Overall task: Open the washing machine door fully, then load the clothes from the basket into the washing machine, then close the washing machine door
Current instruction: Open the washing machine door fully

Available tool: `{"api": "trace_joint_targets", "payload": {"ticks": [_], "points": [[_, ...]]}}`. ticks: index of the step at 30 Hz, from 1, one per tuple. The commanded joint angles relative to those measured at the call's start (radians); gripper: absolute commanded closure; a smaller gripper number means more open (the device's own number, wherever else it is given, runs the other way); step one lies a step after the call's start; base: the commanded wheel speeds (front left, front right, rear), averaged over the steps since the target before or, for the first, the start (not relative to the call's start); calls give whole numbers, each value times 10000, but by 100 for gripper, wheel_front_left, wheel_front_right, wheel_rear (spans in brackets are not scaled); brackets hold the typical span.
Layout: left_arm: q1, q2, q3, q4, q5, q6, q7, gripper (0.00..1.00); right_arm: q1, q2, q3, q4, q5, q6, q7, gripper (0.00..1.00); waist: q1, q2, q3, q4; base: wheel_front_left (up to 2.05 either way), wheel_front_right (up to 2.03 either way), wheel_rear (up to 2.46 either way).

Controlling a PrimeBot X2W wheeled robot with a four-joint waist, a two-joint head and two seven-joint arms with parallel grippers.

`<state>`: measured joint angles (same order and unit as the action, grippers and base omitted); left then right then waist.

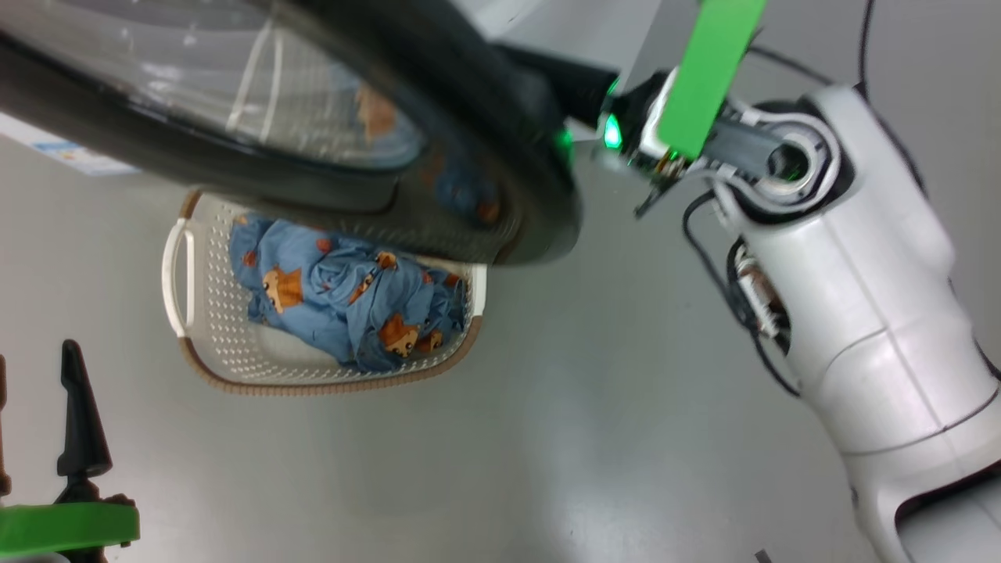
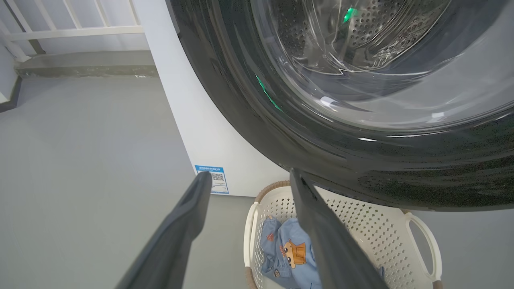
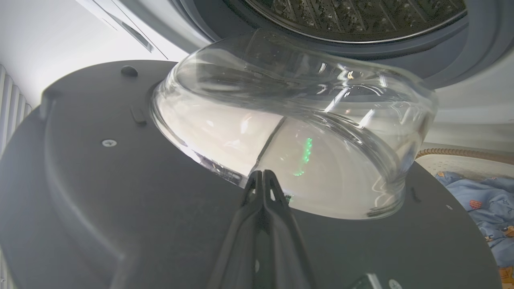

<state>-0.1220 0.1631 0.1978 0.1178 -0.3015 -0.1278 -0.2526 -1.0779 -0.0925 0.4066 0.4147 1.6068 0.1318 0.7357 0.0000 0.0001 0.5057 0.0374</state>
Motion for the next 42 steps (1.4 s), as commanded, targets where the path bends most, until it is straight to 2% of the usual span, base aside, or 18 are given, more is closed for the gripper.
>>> {"api": "trace_joint_targets", "payload": {"ticks": [1,10,21,31,42], "points": [[-11,281,435,-149,4,-29,-92,0,377,394,255,-343,87,-11,108,100,0,-1,-330,-269,0,0,0],[94,53,428,133,128,-29,-92,0,1555,420,2002,-1038,1733,-11,-120,100,0,-1,-1052,-260,0,0,0],[186,-225,157,262,169,-29,-92,0,2610,422,3956,-1609,3329,-11,-911,100,0,-1,-1875,294,0,0,0],[266,-458,-129,380,209,-29,-92,0,3007,422,4605,-1726,3981,-11,-1630,100,0,-1,-2445,942,0,0,0],[219,-620,-276,399,235,-29,-92,0,3016,422,5219,-1703,4412,-11,-2484,100,0,-1,-2606,1287,0,0,0]]}}
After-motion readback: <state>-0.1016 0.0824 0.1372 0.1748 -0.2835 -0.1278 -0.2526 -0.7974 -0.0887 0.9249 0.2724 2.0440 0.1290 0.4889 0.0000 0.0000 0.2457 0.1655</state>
